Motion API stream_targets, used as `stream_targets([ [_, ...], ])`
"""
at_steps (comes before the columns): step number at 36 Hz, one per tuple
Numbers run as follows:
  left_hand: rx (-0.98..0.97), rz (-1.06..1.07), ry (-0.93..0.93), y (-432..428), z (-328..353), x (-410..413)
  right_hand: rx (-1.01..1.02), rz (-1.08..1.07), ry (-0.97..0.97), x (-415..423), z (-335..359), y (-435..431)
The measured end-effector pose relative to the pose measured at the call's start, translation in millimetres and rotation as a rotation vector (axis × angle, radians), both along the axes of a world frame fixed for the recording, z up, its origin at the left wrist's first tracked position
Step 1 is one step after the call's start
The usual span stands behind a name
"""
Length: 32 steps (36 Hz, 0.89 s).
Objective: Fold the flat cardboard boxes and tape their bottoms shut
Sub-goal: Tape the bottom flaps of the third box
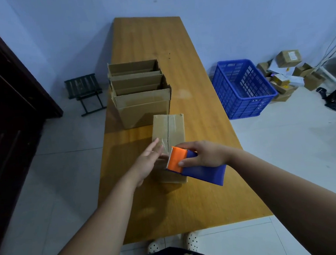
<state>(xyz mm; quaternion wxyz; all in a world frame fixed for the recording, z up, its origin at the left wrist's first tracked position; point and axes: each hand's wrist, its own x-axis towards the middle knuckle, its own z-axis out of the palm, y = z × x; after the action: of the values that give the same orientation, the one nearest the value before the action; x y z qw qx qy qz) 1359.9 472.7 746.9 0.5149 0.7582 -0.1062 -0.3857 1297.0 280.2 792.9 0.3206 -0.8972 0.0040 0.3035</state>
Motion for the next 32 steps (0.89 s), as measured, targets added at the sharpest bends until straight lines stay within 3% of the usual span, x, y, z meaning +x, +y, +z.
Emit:
stream_targets([
  [11,-0.029,-0.113,-0.121,-1.6,-10.4,-2.3,-0.007,-0.006,0.014,-2.1,-2.3,0.6],
  [27,0.119,0.055,-0.346,-24.9,-27.5,-9.6,0.007,-0.217,-0.065,-27.4,-20.5,-29.0],
  [32,0.197,0.054,-0.373,-36.9,-25.9,-18.6,-0.243,-0.146,-0.144,-42.4,-32.1,-24.1],
])
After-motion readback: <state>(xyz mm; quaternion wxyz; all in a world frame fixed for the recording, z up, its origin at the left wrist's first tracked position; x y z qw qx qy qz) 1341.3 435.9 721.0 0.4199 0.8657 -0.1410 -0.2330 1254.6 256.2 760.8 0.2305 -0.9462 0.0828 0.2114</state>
